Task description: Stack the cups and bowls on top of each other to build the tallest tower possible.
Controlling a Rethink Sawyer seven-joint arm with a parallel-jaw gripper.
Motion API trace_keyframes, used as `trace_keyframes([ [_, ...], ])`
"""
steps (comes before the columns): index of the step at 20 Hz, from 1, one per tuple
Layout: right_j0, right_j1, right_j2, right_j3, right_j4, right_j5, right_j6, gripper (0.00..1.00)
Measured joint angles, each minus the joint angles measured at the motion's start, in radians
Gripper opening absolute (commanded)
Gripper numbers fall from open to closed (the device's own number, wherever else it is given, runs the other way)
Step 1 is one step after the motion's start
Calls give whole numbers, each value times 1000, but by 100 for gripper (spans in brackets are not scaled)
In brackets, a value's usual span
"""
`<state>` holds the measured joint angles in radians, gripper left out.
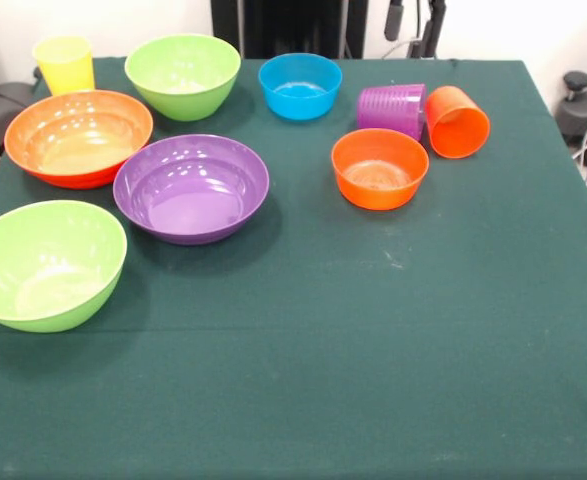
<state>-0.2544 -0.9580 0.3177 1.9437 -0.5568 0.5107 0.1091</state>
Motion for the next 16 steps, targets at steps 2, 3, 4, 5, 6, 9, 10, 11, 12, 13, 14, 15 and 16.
trace_keyframes([
  [2,5,12,0,0,0,0,0,100],
  [3,6,15,0,0,0,0,0,100],
  [4,12,34,0,-1,0,0,0,100],
  [5,14,48,0,-3,0,0,0,100],
  [6,16,57,0,-5,0,0,0,100],
  [9,21,108,0,-17,0,0,0,100],
  [10,24,131,0,-25,0,0,0,100],
  [11,27,150,0,-33,0,0,0,100],
  [12,29,161,0,-39,0,0,0,100],
  [13,34,196,1,-60,0,0,0,100],
  [14,36,215,0,-72,0,0,0,100],
  [15,38,233,1,-84,0,0,0,100],
  [16,39,243,0,-92,0,0,0,100],
])
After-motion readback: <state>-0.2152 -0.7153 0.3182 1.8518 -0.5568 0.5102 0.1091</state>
